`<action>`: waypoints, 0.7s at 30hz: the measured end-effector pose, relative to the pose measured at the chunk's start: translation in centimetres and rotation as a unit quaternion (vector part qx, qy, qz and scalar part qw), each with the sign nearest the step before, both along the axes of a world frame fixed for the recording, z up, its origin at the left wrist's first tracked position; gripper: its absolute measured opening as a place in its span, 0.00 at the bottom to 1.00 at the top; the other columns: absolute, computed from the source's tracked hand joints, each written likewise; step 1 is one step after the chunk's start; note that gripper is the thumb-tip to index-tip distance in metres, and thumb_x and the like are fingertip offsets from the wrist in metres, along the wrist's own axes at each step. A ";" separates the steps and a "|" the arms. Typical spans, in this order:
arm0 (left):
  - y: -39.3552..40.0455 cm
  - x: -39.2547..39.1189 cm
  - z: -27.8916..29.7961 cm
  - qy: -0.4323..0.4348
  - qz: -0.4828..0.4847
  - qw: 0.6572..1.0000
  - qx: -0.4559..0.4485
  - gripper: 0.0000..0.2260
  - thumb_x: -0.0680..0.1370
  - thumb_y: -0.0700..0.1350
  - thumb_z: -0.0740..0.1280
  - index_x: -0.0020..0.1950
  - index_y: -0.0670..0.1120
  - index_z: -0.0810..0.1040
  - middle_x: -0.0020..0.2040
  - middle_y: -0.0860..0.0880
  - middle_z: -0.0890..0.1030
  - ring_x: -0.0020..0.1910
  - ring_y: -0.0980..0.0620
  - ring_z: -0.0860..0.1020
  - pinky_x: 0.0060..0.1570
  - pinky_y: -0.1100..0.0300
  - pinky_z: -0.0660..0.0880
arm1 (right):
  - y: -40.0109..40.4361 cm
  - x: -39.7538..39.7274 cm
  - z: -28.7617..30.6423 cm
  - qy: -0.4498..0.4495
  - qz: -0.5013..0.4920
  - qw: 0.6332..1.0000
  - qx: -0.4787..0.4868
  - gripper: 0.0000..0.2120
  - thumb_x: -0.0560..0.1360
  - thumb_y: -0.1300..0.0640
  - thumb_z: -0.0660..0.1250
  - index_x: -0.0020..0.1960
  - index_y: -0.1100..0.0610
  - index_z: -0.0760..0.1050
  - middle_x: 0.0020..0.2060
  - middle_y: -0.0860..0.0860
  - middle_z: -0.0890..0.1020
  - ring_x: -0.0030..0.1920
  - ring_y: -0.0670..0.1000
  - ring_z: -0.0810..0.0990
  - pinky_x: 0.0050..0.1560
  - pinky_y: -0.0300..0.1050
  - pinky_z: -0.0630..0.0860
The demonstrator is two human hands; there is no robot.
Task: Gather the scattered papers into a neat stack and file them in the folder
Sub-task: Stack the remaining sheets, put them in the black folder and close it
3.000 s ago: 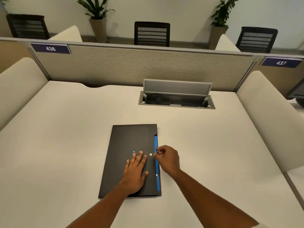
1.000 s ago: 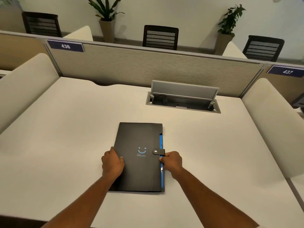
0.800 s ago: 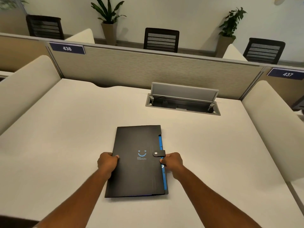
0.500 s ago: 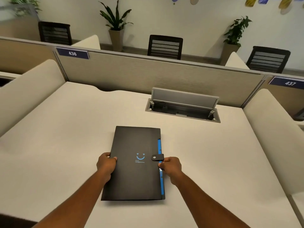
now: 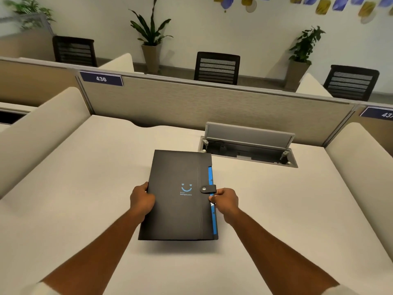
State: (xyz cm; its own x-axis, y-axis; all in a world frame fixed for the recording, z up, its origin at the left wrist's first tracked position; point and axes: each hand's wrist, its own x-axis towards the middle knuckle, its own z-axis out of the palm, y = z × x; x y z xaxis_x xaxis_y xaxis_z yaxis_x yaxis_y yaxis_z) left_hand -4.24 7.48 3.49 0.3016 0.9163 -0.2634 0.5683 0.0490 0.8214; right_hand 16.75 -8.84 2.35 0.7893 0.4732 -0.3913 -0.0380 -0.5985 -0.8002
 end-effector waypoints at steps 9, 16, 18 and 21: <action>11.0 1.0 1.3 -0.011 -0.099 0.995 -0.024 0.25 0.69 0.33 0.69 0.63 0.51 0.75 0.47 0.52 0.80 0.41 0.56 0.77 0.32 0.66 0.71 | 9.9 1.1 0.4 -0.003 -0.054 0.998 -0.016 0.03 0.75 0.61 0.75 0.47 0.61 0.83 0.40 0.56 0.84 0.40 0.52 0.82 0.39 0.41 0.77; 18.0 3.4 0.0 -0.014 -0.114 0.993 -0.029 0.33 0.66 0.33 0.71 0.71 0.48 0.70 0.52 0.50 0.79 0.43 0.51 0.78 0.32 0.65 0.72 | 16.9 2.9 -0.9 -0.004 -0.084 0.996 -0.023 0.05 0.75 0.60 0.76 0.49 0.60 0.81 0.41 0.54 0.83 0.45 0.54 0.84 0.45 0.45 0.81; 20.0 4.3 -0.5 -0.008 -0.122 0.992 -0.029 0.32 0.67 0.33 0.71 0.70 0.48 0.71 0.54 0.49 0.79 0.43 0.52 0.78 0.33 0.65 0.72 | 18.8 3.6 -1.3 -0.007 -0.089 0.995 -0.034 0.05 0.75 0.59 0.76 0.46 0.59 0.80 0.40 0.54 0.82 0.41 0.53 0.83 0.40 0.42 0.79; 22.5 5.9 -1.3 0.000 -0.136 0.990 -0.026 0.32 0.69 0.34 0.72 0.72 0.47 0.69 0.56 0.50 0.77 0.47 0.49 0.77 0.40 0.63 0.73 | 21.2 5.0 -1.8 -0.004 -0.105 0.993 -0.044 0.07 0.75 0.58 0.76 0.44 0.57 0.78 0.40 0.53 0.82 0.38 0.50 0.81 0.33 0.39 0.75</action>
